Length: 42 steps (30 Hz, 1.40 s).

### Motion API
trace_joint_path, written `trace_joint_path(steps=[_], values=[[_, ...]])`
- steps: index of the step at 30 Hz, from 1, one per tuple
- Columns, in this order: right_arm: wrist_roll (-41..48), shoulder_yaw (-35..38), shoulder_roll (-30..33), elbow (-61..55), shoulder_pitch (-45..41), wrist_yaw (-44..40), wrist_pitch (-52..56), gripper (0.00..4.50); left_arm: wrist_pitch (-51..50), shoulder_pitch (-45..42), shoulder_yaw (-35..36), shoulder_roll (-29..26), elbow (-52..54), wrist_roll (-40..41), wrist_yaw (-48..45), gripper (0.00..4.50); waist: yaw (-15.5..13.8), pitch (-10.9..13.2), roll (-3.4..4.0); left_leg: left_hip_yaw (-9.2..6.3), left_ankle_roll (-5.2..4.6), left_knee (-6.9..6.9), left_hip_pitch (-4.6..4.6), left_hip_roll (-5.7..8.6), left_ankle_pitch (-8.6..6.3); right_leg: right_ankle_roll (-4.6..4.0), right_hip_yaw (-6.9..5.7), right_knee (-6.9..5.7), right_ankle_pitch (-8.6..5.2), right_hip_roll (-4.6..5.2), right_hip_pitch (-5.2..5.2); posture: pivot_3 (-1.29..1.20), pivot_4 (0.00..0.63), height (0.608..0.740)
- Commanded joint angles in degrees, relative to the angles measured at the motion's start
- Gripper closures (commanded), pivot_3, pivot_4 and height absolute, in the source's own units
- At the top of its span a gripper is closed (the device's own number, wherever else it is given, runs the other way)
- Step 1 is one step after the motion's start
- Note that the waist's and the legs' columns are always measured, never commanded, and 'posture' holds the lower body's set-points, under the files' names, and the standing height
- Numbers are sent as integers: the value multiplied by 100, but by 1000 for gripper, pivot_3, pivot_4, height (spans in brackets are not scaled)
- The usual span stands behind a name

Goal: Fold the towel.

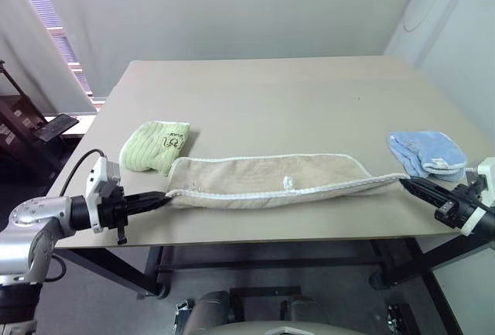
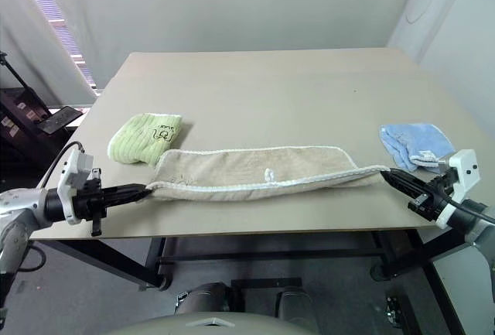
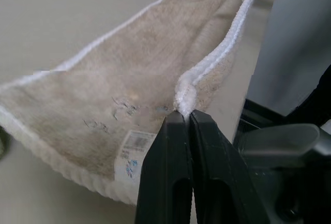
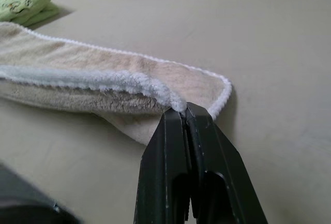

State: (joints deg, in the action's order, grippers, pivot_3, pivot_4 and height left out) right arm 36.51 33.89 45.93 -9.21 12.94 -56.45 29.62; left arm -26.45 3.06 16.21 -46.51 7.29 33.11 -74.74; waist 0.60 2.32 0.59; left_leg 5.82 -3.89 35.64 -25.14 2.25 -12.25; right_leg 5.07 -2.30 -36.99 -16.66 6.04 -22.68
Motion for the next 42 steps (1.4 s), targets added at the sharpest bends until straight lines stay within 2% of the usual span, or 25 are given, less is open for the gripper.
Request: trace_joint_path(steps=[1,5,11,13,15,17,22,27,41,42], values=[[55,272,85,-414,287,-192,-140,4500,-82,197,419,-188,332,197,108,4478,0,0,-3,1,0,-6,0,0,0,0,0,3,0,0,-4,0,0,715],[33,260,116,-414,399,-301,-194,4500,-199,378,555,-206,528,341,201,4478,2,-1,3,5,1,-8,1,-6,0,0,0,3,-1,1,-7,0,0,715],[-59,-362,33,23,-575,-14,-76,4500,-201,-27,260,8,303,318,524,4478,2,2,-3,36,1,-44,9,-5,0,-15,-1,-12,9,10,0,0,0,715],[-90,-520,-9,290,-970,136,-16,4500,-187,-260,177,112,157,309,629,4478,4,0,4,53,4,-44,33,-5,2,-18,-25,-10,10,51,-27,0,0,715],[-126,-721,-80,644,-1426,234,-10,4500,-175,-609,61,221,-184,227,767,4478,19,0,25,31,8,1,37,-12,4,-25,-147,-10,15,135,-7,0,0,715],[-315,-1014,-150,1165,-1872,290,-74,4500,-85,-1013,-17,373,-733,171,831,4478,17,1,18,19,-6,8,34,-17,-5,-30,-195,5,20,144,17,0,0,715],[-743,-1506,-295,2170,-2550,275,-403,4500,352,-1667,-209,555,-1987,-177,842,4478,7,-4,-1,27,-18,7,30,-14,-12,-15,-212,14,31,150,14,0,0,715],[-1071,-1818,-479,2954,-3115,361,-646,4500,750,-2142,-356,775,-2762,-427,835,4478,11,-4,-1,26,-14,18,26,-17,-10,-4,-221,-5,37,153,8,0,0,715],[-1443,-2052,-935,3733,-3825,672,-916,4500,1187,-2622,-395,1279,-3802,-760,1079,4478,15,-4,-2,26,-15,42,21,-17,-10,29,-223,-9,60,157,14,0,0,715],[-1450,-2076,-944,3724,-3840,654,-893,4500,1228,-2635,-383,1296,-3837,-781,1144,4255,16,-4,-2,26,-15,42,20,-17,-10,29,-222,-8,60,157,14,0,0,715]])
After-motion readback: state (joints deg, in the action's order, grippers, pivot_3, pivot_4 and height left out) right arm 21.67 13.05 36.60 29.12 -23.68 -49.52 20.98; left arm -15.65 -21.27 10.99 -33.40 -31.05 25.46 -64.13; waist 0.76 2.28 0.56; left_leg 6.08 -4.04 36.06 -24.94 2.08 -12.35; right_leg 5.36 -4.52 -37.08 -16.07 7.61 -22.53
